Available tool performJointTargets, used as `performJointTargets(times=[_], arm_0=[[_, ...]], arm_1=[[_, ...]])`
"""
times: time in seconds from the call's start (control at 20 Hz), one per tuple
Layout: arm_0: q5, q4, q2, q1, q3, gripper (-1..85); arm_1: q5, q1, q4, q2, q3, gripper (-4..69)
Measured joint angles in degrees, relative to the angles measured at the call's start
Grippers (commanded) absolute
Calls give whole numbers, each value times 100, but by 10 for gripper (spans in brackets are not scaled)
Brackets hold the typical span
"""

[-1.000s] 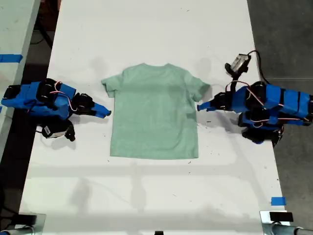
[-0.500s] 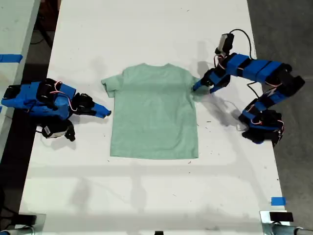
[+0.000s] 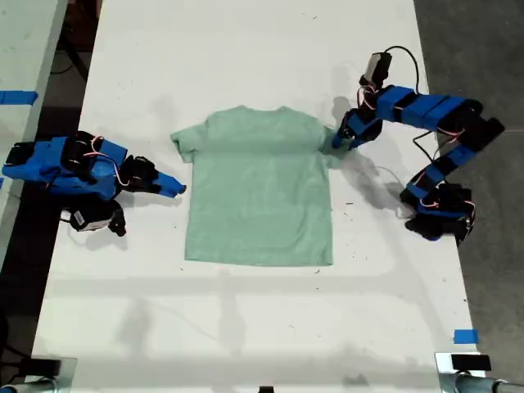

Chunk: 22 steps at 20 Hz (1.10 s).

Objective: Fold t shirt

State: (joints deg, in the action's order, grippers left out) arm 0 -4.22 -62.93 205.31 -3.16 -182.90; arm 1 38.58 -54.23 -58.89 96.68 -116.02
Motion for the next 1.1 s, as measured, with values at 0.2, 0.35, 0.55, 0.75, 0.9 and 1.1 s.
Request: performJointTargets(times=[0.2, 0.35, 0.55, 0.75, 0.9, 1.1], arm_0=[[0, 0, 0, 0, 0, 115], [0, 0, 0, 0, 0, 115], [0, 0, 0, 0, 0, 115], [0, 0, 0, 0, 0, 115], [0, 0, 0, 0, 0, 115], [0, 0, 0, 0, 0, 115]], arm_1=[[-79, 88, -835, 79, 703, 9], [-185, 554, -1679, 62, 1811, 9], [-246, 1477, -2206, -554, 3384, 9], [-272, 2470, -2224, -1793, 4878, 9], [-290, 2988, -2206, -2725, 5651, 11], [-141, 3516, -1942, -3234, 5766, 402]])
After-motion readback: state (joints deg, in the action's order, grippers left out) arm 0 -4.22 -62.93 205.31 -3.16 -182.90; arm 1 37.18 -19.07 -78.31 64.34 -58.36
